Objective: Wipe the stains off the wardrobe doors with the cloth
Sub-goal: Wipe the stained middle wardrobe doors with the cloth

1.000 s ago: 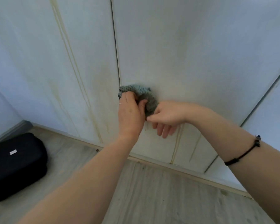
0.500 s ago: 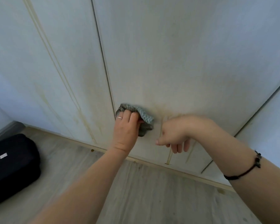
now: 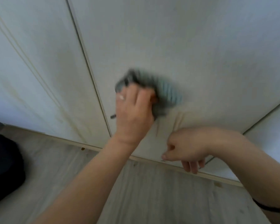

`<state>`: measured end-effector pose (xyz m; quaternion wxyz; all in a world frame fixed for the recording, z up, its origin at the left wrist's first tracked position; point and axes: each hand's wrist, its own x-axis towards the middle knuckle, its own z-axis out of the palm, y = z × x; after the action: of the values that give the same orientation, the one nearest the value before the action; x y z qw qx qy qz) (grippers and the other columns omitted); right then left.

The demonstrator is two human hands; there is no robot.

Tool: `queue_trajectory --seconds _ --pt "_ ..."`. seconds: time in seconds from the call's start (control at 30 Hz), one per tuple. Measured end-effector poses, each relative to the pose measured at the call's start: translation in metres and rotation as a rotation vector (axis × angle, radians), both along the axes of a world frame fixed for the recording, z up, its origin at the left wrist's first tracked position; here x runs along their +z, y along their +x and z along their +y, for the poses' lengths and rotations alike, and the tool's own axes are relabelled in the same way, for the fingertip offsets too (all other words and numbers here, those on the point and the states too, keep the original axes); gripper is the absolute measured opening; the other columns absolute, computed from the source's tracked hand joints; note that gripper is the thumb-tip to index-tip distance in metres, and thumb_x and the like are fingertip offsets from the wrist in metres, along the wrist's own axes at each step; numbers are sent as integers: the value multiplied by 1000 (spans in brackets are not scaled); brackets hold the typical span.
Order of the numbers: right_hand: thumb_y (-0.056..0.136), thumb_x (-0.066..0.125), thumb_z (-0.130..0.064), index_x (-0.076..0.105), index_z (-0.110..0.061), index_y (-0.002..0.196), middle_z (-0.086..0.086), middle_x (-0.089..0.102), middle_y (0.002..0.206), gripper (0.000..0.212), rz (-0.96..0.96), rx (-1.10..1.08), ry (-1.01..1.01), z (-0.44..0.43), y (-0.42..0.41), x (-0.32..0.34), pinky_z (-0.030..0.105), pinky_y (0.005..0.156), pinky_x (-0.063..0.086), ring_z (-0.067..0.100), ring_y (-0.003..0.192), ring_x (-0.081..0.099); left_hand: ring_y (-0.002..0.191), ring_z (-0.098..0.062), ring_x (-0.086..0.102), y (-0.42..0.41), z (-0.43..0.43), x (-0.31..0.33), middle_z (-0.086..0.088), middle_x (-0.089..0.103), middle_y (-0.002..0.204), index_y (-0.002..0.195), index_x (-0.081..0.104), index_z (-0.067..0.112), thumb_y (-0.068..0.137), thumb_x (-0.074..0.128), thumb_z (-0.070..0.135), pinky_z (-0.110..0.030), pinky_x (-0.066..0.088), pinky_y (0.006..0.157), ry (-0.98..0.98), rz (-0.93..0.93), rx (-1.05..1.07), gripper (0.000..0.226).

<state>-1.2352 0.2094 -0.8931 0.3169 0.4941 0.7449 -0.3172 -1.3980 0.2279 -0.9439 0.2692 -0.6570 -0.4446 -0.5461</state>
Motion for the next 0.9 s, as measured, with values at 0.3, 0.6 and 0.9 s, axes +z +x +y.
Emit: queue_trajectory --seconds 0.3,0.6,0.9 --pt "99 46 -57 67 -23 88 -6 74 74 41 78 -88 349 -28 62 23 29 74 56 4 58 63 63 -24 39 -10 3 -66 -5 53 70 86 57 18 85 54 5 -37 34 59 15 446 -46 14" --pt "93 36 -67 70 -24 63 -16 64 50 63 227 -297 840 -19 100 54 30 65 57 5 53 64 69 -24 38 11 6 -65 0 40 86 90 51 20 81 62 6 -36 33 65 85 334 101 20" --pt "92 40 -67 70 -22 60 -14 62 46 63 288 -364 830 -41 125 63 28 64 53 0 42 60 75 -28 50 48 11 4 -13 56 85 93 53 14 92 49 1 -39 37 69 139 73 58 14"
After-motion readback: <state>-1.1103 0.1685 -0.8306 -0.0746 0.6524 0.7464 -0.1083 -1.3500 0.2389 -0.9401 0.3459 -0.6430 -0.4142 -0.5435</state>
